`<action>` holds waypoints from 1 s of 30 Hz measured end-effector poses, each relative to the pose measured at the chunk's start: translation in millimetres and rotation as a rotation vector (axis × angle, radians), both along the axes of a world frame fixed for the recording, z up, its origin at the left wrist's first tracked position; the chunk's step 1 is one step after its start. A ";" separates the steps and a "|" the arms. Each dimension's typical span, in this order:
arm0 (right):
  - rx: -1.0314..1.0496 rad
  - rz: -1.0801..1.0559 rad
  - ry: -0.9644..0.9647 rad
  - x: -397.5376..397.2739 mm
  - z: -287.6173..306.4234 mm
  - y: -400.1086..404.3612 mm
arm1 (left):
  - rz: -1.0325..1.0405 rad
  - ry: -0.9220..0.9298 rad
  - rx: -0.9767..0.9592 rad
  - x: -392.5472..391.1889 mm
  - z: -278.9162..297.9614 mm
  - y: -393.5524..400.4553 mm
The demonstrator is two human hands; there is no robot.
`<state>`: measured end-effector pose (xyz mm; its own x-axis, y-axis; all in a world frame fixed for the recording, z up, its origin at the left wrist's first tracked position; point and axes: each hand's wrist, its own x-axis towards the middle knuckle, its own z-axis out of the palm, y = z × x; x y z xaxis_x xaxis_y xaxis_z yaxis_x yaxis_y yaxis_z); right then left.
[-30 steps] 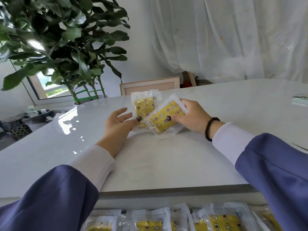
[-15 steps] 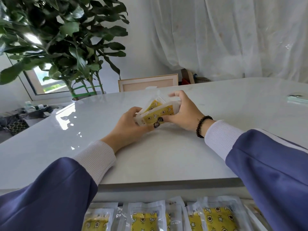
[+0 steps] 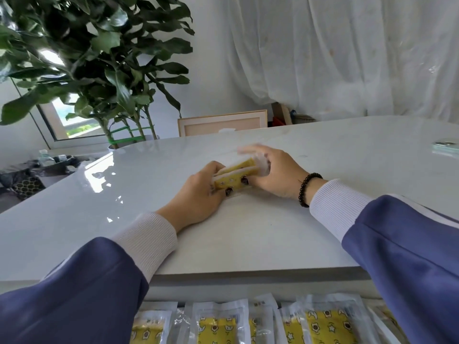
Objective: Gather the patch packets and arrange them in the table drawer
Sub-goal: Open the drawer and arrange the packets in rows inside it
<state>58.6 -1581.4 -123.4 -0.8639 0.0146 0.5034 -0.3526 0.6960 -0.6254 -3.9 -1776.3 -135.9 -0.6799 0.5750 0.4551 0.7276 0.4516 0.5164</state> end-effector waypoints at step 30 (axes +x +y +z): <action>0.532 0.024 -0.439 216.3 11.9 -165.6 | 0.096 -0.137 -0.308 208.7 23.1 -155.4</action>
<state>275.0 -1747.0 -111.5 -0.9864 -0.1596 0.0398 -0.1643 0.9431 -0.2892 204.9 -1931.7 -112.8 -0.7805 0.6013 0.1710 0.6074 0.6647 0.4351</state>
